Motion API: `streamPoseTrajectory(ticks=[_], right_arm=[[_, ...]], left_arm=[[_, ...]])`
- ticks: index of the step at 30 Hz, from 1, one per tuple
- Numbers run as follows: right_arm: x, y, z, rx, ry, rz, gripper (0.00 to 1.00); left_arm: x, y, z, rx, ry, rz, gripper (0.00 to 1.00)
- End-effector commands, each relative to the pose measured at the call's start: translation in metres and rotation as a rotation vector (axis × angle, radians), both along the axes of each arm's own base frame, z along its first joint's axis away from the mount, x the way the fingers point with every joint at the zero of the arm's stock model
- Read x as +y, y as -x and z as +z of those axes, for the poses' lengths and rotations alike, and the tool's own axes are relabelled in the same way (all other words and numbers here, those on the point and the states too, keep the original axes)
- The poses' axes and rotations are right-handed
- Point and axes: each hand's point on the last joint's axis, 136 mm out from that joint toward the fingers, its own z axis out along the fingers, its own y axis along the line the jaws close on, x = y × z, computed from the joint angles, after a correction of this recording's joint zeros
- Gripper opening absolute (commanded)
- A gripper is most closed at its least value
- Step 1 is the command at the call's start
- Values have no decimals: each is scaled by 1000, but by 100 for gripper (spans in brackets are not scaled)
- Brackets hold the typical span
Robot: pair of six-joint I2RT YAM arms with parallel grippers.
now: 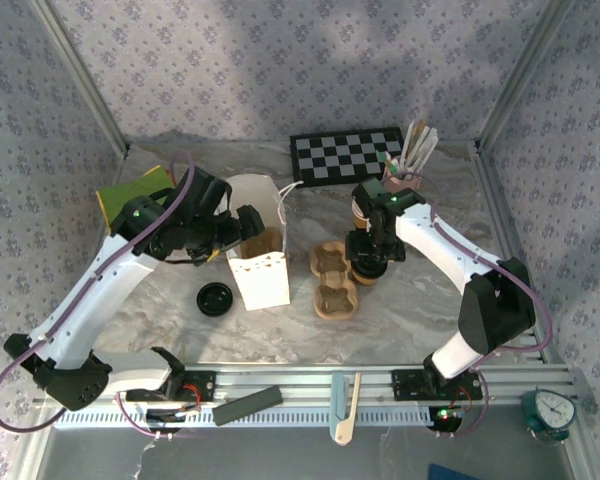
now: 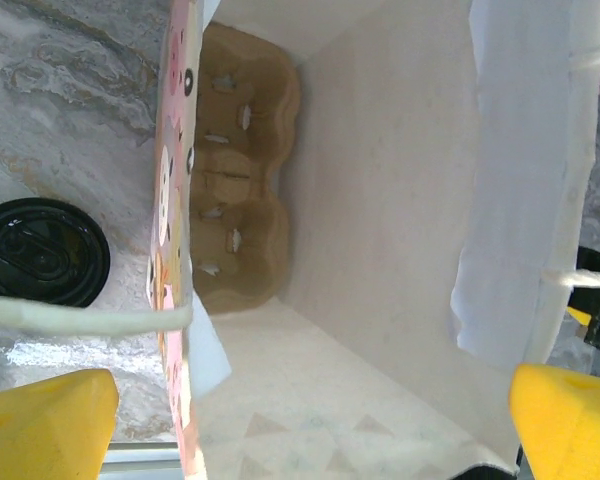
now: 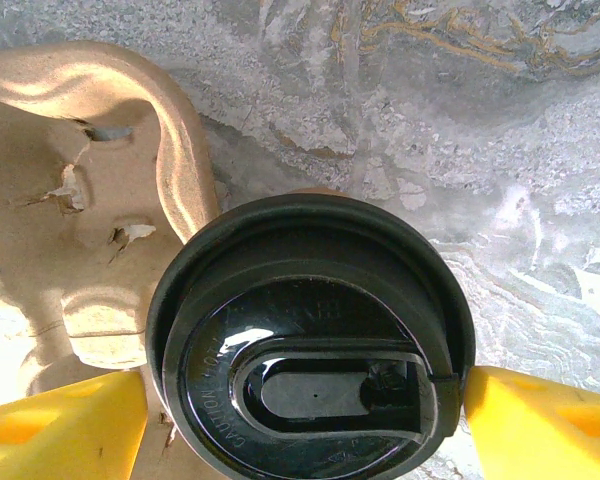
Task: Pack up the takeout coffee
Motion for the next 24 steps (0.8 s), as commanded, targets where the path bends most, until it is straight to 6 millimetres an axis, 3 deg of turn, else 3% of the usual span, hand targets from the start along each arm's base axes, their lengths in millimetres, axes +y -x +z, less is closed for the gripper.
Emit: streamPoseTrajectory(ticks=[1,5,9,14,19,24], right_arm=[[2,-2,9,-25,-13,1,84],[1,-2,9,-22,-9,0,84],[-1,-2,10,-29,3,-1,84],[-2,-1,8,-21,15,-1,82],[-4,-2,7,-19,26,-2,81],[-3,-1,4,-10,43,6,83]], left_arm=[[7,21,13,-10,32,-47,100],[17,25,28,-38,29,-48,100],[44,23,41,-62,-5,-4,100],[90,18,33,-38,14,158,100],[115,20,24,-57,20,258,100],[124,22,16,-56,17,290,100]])
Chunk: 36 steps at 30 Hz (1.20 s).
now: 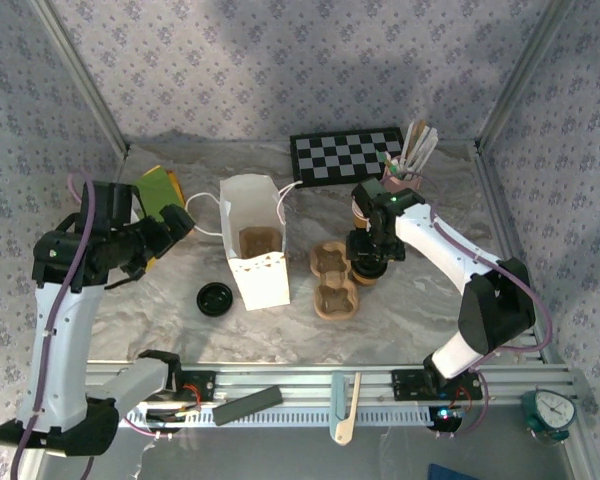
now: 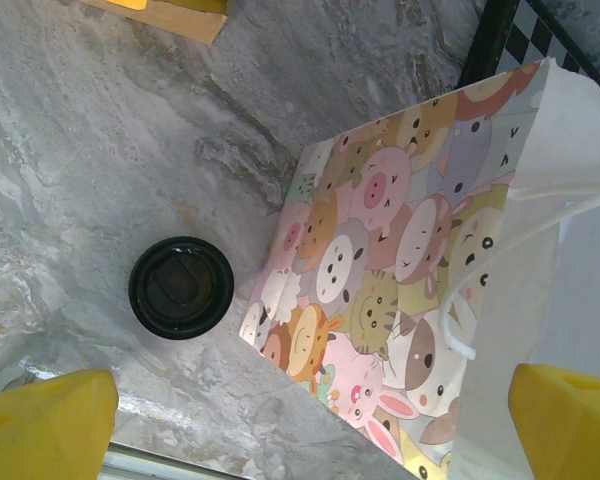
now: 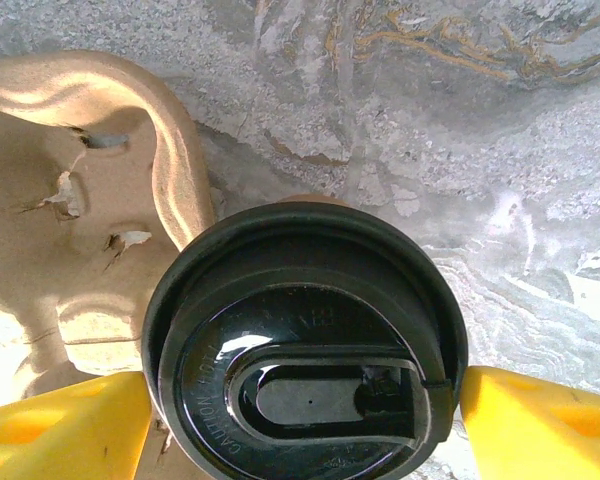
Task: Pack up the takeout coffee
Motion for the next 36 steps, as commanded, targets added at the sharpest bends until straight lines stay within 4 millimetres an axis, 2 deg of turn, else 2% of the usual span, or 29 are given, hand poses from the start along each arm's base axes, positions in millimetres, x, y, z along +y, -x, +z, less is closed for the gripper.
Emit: streamPoseTrajectory(ticks=[1,5,12,17,24,27,36], right_arm=[[-2,1,2,8,33,5,83],[-3,2,-1,19,52,12,82],[-2,5,-6,36,63,23,82],[-1,6,-10,45,68,28,79],[0,7,-13,53,72,39,76],[1,7,-14,55,80,43,77],[4,8,-19,71,73,45,77]], left_arm=[[4,6,-8,22,-10,-6,100],[18,10,-18,47,-25,62,100],[42,17,-21,17,-37,199,100],[41,20,-54,106,-9,225,100],[23,9,-93,131,91,193,97],[17,5,-98,139,122,175,97],[15,3,-99,146,121,160,98]])
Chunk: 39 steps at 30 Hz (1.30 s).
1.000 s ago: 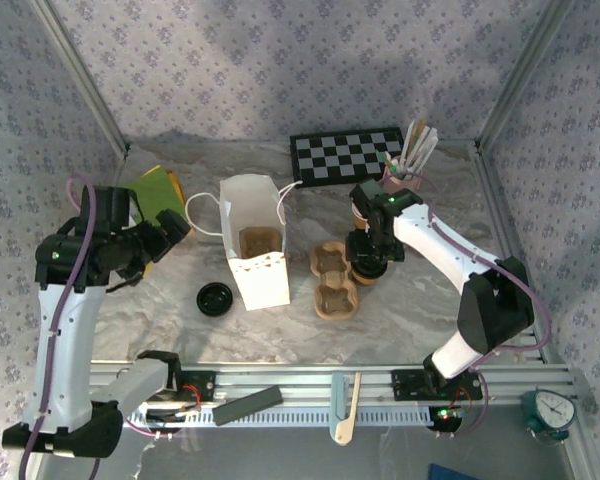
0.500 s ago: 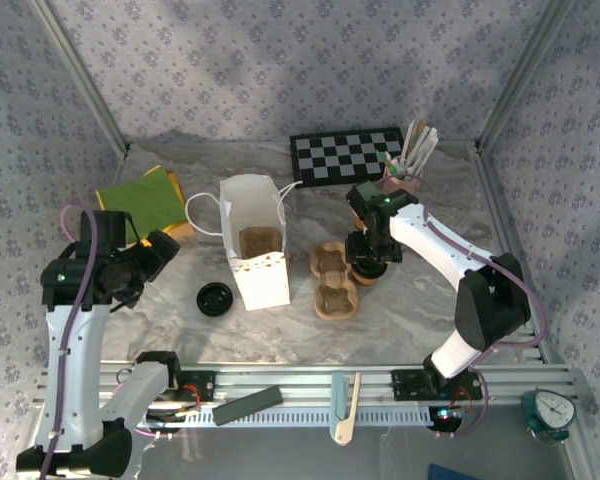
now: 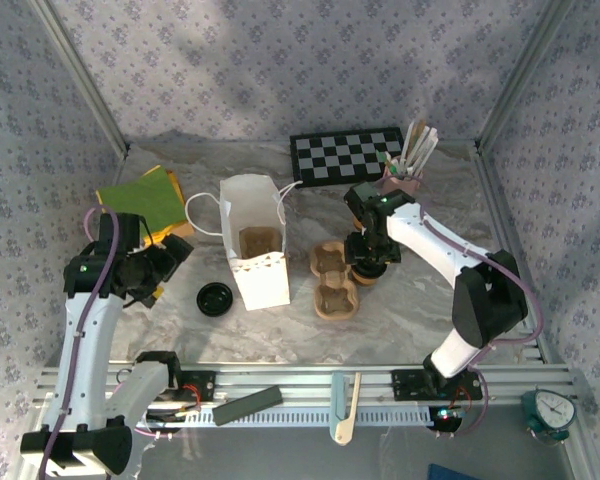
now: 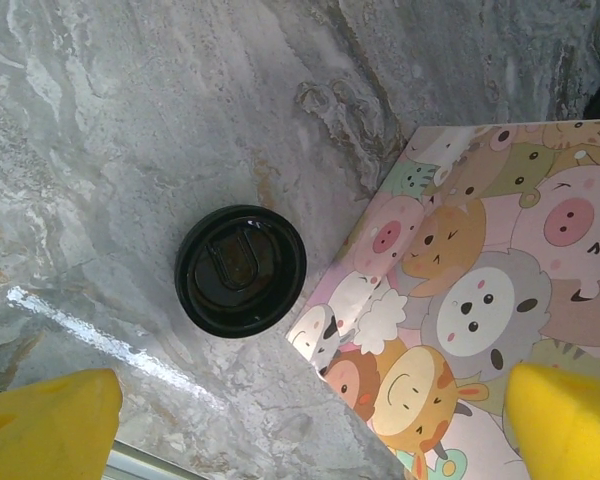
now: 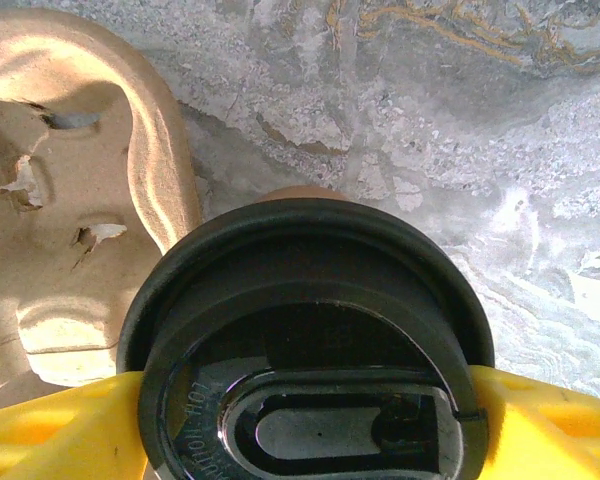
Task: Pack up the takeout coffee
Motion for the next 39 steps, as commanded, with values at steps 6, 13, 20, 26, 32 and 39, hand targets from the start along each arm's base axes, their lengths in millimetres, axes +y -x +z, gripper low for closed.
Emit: streamPoseTrajectory(ticks=[6,13,20,26,32,39], right_arm=[[0,5,3,23,20,11,77],[0,1,15,-1,15,9,79],[1,4,10,19,14,9,81],[0,5,9,22,15,10,81],[0,5,7,27,14,8,81],[0,6,3,32,10,8,80]], left_arm=[[-4,-5,6,-21,26,-15,98],[-6,-5,5,-17,34,-21,99],[-7,-6,5,-15,39,-26,99],[-8,-6,5,-14,43,-29,100],[-8,-6,5,-16,44,-29,100],[-9,-6,7,-21,44,-31,100]])
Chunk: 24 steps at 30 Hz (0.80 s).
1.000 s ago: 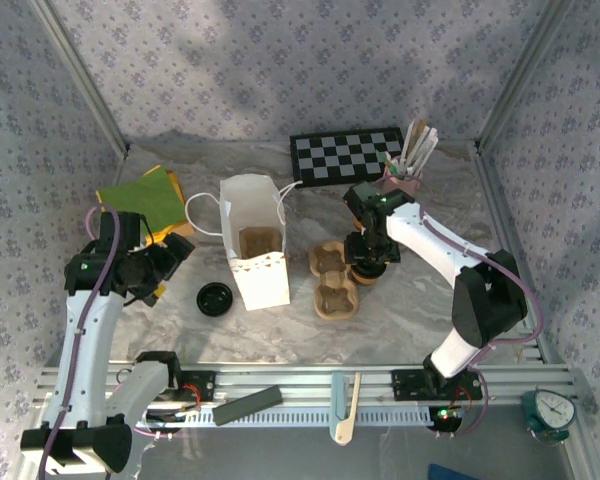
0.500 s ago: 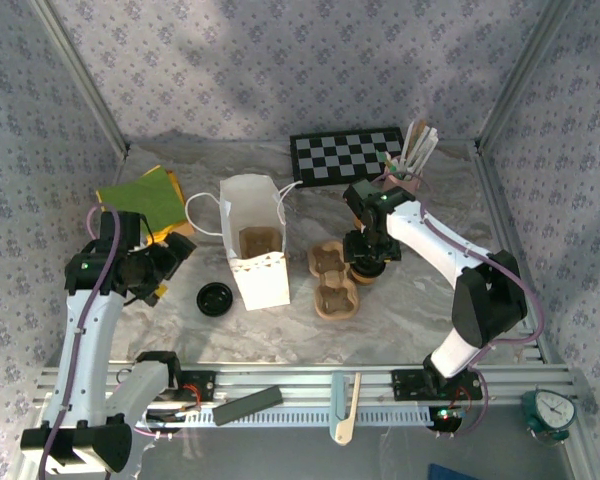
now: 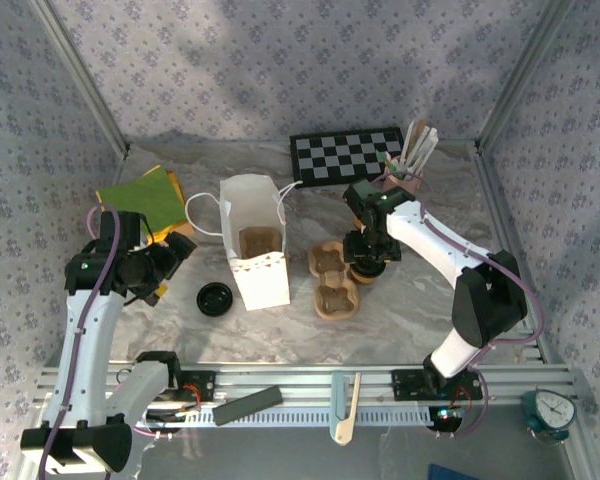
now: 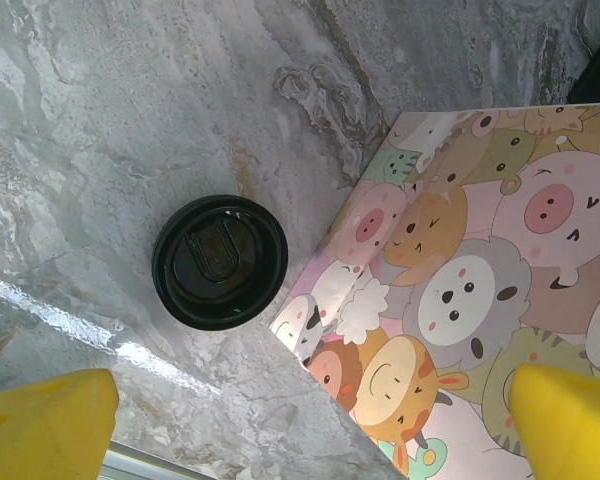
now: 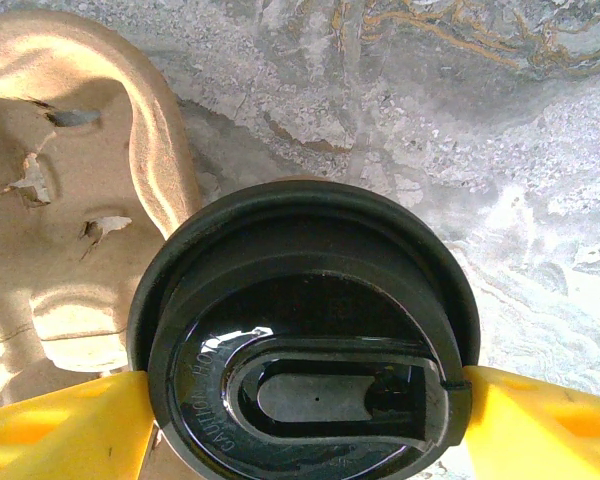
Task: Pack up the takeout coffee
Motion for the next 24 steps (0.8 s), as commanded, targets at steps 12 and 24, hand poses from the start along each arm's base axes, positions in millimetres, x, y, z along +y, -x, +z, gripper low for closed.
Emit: streamPoseTrajectory(ticks=[12,24], right_arm=[[-2,6,-10,37,14,5,77],[-3,7,-10,30,14,4,72]], left_arm=[[-2,0,6,-19,12,-11,100],[-3,1,7,-20,18,-18,100]])
